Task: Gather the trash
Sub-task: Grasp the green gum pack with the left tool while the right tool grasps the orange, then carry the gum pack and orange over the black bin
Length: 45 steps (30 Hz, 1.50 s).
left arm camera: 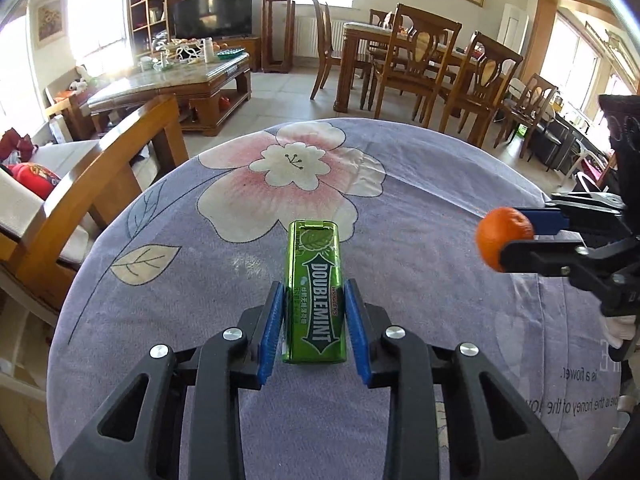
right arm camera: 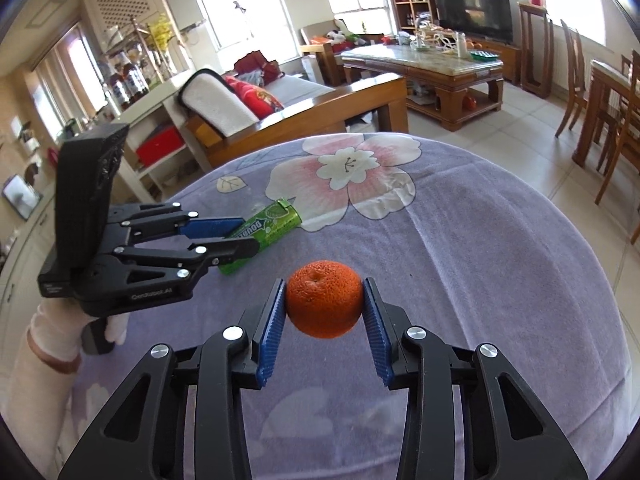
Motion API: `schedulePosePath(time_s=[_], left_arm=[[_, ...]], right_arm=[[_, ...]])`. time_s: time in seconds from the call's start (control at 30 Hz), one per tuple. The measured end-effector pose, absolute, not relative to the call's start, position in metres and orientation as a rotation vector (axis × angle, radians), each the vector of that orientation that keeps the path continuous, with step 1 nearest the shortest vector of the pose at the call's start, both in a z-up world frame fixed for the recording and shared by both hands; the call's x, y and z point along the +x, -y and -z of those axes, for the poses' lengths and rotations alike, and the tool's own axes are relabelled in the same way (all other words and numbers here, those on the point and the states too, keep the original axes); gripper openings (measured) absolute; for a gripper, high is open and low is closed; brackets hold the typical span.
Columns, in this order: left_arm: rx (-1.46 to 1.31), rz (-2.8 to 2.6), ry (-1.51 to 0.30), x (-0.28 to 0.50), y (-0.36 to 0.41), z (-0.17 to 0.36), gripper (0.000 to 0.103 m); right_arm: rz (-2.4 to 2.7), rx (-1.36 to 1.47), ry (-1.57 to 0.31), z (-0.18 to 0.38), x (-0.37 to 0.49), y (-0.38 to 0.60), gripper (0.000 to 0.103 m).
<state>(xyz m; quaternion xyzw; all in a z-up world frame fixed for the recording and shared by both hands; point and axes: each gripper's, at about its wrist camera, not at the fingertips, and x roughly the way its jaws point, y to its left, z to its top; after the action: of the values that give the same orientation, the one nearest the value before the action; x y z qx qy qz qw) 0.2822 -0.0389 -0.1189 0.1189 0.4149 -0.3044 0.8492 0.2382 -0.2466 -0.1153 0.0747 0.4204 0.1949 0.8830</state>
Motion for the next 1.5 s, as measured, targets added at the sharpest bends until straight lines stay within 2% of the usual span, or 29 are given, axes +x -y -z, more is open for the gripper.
schedulePosePath(time_s=[0.47, 0.83, 1.03, 1.2, 1.5], left_arm=[[0.271, 0.519, -0.832, 0.269, 0.063, 0.121, 0.030], [0.286, 0.507, -0.505, 0.151, 0.102, 0.037, 0.031], [0.231, 0.532, -0.416, 0.098, 0.130, 0.007, 0.031], [0.229, 0.615, -0.381, 0.068, 0.176, 0.000, 0.031], [0.239, 0.889, -0.360, 0.035, 0.307, 0.007, 0.031]], right_arm=[[-0.410, 0.236, -0.848, 0.106, 0.150, 0.290, 0.038], [-0.403, 0.290, -0.715, 0.077, 0.089, 0.337, 0.038], [-0.419, 0.315, -0.611, 0.052, 0.050, 0.367, 0.038], [-0.369, 0.330, -0.549, 0.038, 0.016, 0.407, 0.038], [-0.127, 0.416, -0.460, 0.037, -0.068, 0.534, 0.038]])
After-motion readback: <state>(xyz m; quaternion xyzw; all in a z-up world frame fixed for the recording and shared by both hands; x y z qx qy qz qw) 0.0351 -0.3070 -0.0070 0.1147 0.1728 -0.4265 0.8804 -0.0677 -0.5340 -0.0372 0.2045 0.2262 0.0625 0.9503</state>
